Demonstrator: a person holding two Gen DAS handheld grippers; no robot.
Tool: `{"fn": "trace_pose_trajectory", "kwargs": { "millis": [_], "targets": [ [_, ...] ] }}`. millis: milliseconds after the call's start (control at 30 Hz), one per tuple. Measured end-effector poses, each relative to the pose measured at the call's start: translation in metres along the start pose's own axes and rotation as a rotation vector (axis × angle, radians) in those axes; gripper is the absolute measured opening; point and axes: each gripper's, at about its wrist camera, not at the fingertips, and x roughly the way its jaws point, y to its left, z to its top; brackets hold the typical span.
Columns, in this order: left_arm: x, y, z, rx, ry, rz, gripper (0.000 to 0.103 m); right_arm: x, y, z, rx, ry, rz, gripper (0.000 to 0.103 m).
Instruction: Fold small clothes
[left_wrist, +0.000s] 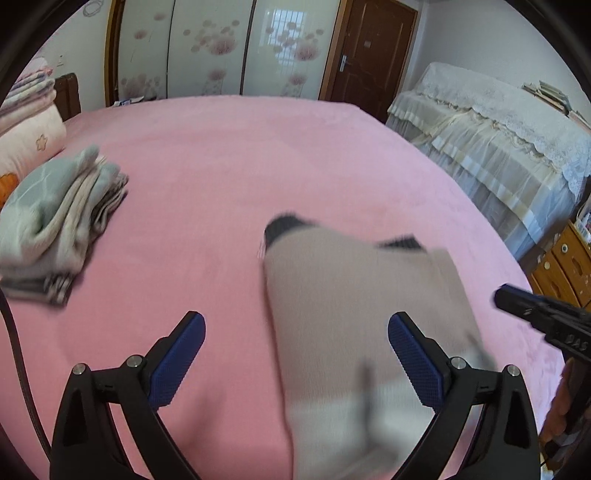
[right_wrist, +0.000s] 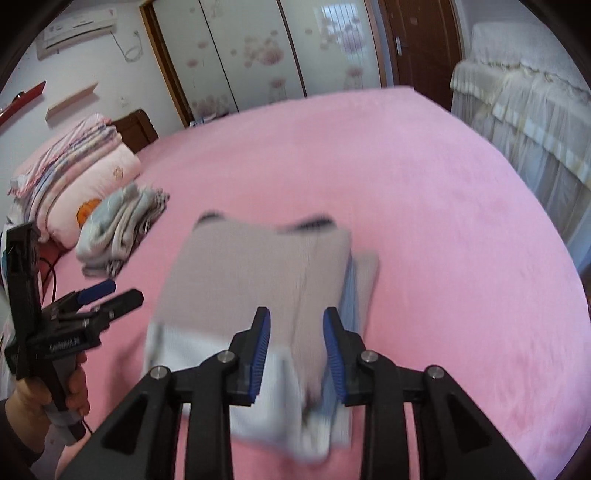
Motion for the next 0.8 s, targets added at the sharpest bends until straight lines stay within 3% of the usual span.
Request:
{"fn": "trace_pose_trajectory", "kwargs": {
  "millis": [100,200,267,333,467,800],
  "targets": [
    [0.027,-0.003,0.019,0.001,0.028,-0.027,0.097,0.039,-0.003,0.022,0.027,0.049,0.019,0.028],
    [0.057,-0.001,0.033,-0.018,0.078,-0.034,0.086,0.073,-0.002,0.032,0.007,0.088,0.002,0.021],
    [0.076,0.004,0.037,-0.036,0.113,-0.02,0.084,0.086,-0.007,0.033,-0.01,0.109,-0.053,0.016],
    [0.09,0.008,0.035,-0.046,0.144,-0.013,0.083,0.097,-0.017,0.032,-0.019,0.128,-0.11,0.004],
    [0.103,0.014,0.026,-0.052,0.163,-0.029,0.083,0.104,-0.039,0.025,0.026,0.146,-0.056,0.003],
    [0.109,0.019,0.026,-0.077,0.19,-0.041,0.084,0.106,-0.036,0.017,0.018,0.132,-0.078,0.003]
  ]
}}
